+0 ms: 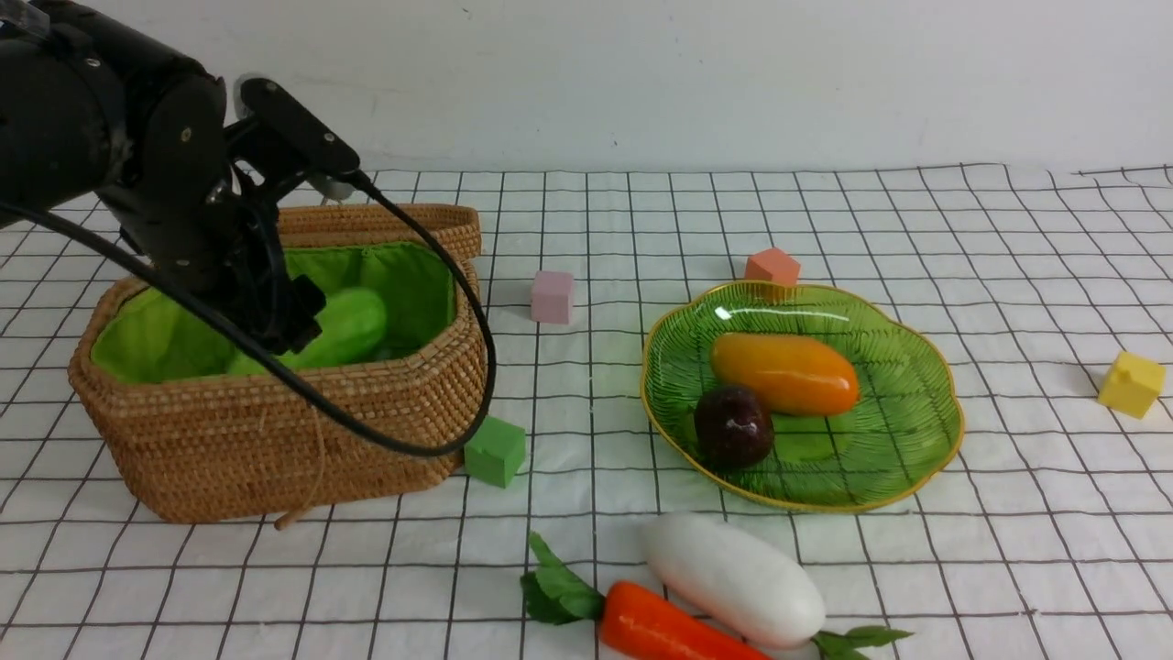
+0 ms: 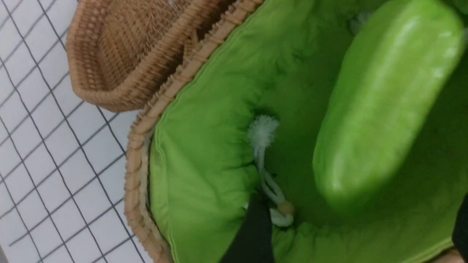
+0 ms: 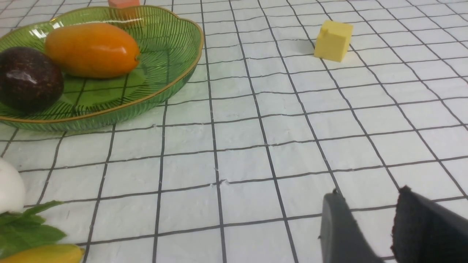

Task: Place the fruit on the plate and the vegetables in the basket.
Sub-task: Take a chayote with your left arm and place it on the basket on the left, then take a daikon with your right arm and place it on the basket on the left.

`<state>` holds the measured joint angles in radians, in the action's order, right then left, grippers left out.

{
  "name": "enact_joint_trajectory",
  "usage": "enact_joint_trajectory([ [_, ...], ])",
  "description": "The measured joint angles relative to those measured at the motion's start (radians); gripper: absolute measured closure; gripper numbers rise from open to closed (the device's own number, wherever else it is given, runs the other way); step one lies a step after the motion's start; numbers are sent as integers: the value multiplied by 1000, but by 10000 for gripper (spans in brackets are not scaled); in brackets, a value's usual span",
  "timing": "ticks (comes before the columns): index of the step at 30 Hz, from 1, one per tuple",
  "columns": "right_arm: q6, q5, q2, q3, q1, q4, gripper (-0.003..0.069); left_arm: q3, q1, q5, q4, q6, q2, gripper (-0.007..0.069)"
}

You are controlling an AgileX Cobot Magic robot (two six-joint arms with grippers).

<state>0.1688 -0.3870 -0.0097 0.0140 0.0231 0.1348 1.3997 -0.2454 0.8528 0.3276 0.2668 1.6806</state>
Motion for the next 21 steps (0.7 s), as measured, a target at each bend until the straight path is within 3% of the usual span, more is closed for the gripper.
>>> enact_joint_trajectory([
  [6,0,0,0,0,0,0,414,0,0,71,-92,-4,-151,-20],
  [9,0,0,0,0,0,0,414,0,0,214,-193,-11,-327,62],
  [13,0,0,0,0,0,0,414,0,0,359,-259,-63,-493,198],
  [14,0,0,0,0,0,0,414,-4,0,387,-299,-124,-578,280],
  [15,0,0,0,0,0,0,414,-5,0,389,-303,-132,-588,302],
  [16,0,0,0,0,0,0,414,-30,0,393,-345,-186,-664,392],
  [21,0,0,0,0,0,0,414,-221,0,393,-464,-236,-890,629],
])
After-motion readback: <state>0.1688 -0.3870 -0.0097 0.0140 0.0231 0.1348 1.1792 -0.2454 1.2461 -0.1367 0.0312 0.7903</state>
